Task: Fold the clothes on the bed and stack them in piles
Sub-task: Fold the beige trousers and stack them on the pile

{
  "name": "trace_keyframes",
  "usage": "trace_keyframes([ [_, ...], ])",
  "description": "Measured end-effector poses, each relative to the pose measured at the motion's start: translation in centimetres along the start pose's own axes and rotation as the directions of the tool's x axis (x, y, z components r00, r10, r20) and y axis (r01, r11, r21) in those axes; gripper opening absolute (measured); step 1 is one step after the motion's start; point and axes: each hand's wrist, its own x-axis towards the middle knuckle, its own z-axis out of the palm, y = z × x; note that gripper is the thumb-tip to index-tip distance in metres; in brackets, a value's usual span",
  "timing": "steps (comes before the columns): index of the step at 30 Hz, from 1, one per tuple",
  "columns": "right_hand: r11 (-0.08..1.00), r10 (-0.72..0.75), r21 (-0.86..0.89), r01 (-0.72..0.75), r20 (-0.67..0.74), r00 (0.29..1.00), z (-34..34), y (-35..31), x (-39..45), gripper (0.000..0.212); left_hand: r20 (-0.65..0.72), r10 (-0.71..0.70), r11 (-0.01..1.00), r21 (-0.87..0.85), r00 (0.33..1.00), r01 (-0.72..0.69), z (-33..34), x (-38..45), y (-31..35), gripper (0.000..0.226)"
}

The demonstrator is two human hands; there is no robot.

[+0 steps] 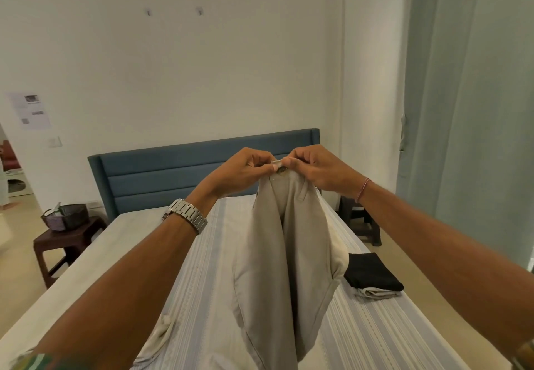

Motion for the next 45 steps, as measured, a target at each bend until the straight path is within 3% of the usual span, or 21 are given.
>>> trace_keyframes([
  [9,0.969,0.159,0.167,-0.183,0.146,0.976,-0.5,-1.4,-0.2,0.043,0.012,-0.019,0.996,-0.092,1.000,0.020,-0.2,-0.3,0.4,0.022],
  [14,0.960,0.184,0.173,-0.218,0.193,0.964,-0.7,-1.6,-0.3,0.049,0.013,-0.022,0.997,-0.079,1.000,0.023,-0.1,-0.3,0.3,0.017],
  [18,0.949,0.142,0.260,-0.180,0.161,0.977,-0.7,-1.4,-0.8,0.038,0.019,-0.028,0.995,-0.098,0.999,0.030,-0.3,-0.1,0.6,0.019],
  [23,0.947,0.088,0.292,-0.135,0.166,0.982,-0.5,-0.9,-1.4,0.027,0.088,-0.050,0.998,0.032,0.995,0.048,-0.6,0.3,1.3,0.011],
  [31,0.999,0.041,-0.011,-0.040,0.129,0.991,-0.7,-0.8,-0.7,0.013,0.036,-0.061,0.996,0.064,0.997,0.059,-0.1,-0.3,0.7,0.023],
  [35,0.998,0.052,-0.042,-0.047,0.118,0.992,-0.9,-0.5,-1.1,0.019,0.038,-0.086,0.995,0.060,0.996,0.084,-0.2,-0.2,0.7,0.028],
  [37,0.994,0.069,-0.088,-0.058,0.125,0.990,-0.9,-0.2,-1.4,0.038,0.037,-0.073,0.995,0.065,0.997,0.071,-0.5,-0.2,0.9,0.027],
  [40,0.987,0.142,-0.103,-0.121,0.226,0.964,-1.2,-0.2,-1.7,0.062,0.028,-0.043,0.996,0.085,0.999,0.041,-0.6,-0.1,1.2,0.022],
  [43,0.958,0.275,-0.188,-0.218,0.370,0.888,-2.0,0.1,-1.7,0.053,-0.007,-0.021,0.990,0.136,1.000,0.021,-0.7,0.1,0.8,0.022],
  [45,0.922,0.349,-0.304,-0.238,0.392,0.851,-2.5,0.8,-1.8,0.053,-0.009,-0.009,0.969,0.247,1.000,0.011,-1.1,0.1,0.1,0.021],
])
